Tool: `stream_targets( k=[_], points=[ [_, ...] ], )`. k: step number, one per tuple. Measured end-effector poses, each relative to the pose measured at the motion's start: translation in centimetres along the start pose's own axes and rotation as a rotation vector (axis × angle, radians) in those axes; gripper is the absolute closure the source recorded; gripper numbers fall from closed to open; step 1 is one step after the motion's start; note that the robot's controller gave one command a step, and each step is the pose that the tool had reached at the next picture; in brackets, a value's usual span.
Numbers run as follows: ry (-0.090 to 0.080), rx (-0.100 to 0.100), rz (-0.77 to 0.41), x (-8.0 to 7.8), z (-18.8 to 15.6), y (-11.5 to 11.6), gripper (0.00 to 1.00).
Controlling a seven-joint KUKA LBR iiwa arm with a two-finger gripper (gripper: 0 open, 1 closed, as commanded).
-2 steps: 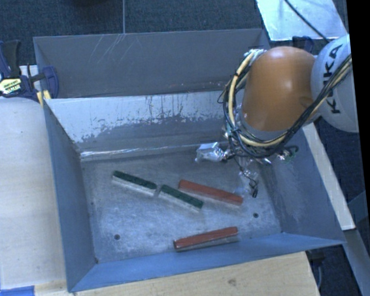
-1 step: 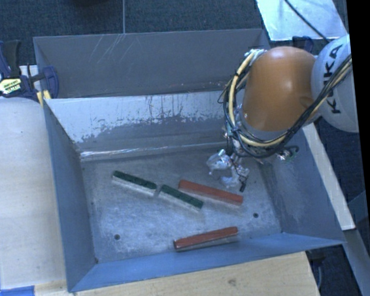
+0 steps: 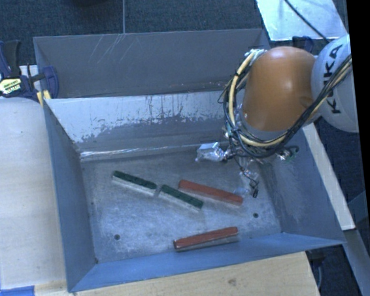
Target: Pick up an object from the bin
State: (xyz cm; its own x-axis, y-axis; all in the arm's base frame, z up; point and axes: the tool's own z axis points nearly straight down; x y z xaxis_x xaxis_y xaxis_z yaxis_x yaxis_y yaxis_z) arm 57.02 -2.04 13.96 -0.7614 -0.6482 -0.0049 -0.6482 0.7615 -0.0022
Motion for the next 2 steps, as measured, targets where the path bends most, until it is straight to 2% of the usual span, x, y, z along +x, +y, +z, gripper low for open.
stream_targets(
  k=[1, 2],
  points=[
    [0.003, -0.003, 0.193, -0.4, -0.8, 3.8, 0.00],
    [0.006, -0.001, 0.525, -2.1, 7.1, 2.6, 0.00]
  ],
)
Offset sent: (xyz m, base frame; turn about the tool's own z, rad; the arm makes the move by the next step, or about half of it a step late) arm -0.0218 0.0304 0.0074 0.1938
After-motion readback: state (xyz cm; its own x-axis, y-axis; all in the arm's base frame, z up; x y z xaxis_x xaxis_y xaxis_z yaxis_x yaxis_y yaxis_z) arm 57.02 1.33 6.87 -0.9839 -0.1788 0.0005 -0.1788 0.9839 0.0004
